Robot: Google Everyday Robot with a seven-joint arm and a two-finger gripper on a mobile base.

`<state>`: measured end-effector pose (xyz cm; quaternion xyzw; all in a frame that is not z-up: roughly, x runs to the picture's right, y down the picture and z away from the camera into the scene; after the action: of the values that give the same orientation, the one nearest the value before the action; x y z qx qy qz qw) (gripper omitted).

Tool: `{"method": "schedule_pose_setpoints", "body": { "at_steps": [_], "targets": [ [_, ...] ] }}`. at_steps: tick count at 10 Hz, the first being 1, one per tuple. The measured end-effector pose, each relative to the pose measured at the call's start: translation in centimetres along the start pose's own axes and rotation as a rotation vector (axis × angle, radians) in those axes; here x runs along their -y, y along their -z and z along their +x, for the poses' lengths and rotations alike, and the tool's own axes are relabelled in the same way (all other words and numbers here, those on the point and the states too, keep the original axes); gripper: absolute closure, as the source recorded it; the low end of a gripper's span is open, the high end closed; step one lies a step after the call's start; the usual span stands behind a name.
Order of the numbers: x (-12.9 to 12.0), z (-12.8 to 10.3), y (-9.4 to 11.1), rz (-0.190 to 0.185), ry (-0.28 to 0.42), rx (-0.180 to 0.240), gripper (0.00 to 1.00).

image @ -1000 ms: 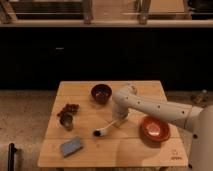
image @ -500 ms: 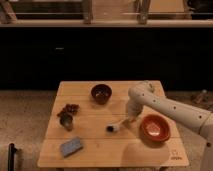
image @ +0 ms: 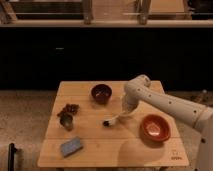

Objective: Wipe table surface with brush

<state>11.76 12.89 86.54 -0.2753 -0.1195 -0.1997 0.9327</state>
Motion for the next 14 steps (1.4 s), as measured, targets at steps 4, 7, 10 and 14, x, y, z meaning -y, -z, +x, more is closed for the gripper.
{"method": "schedule_pose_setpoints", "body": {
  "at_steps": [4, 7, 10, 14],
  "targets": [
    [0.5, -5.7, -0.3, -0.012, 0.142, 0.015, 1.0],
    [-1.7, -7.0, -1.1, -0.04, 0.183, 0.032, 1.0],
    [-3.3, -5.3, -1.9, -0.057, 0.142, 0.036, 1.0],
    [-3.8, 0.5, -1.8, -0.053, 0.019, 0.012, 1.0]
  ]
}}
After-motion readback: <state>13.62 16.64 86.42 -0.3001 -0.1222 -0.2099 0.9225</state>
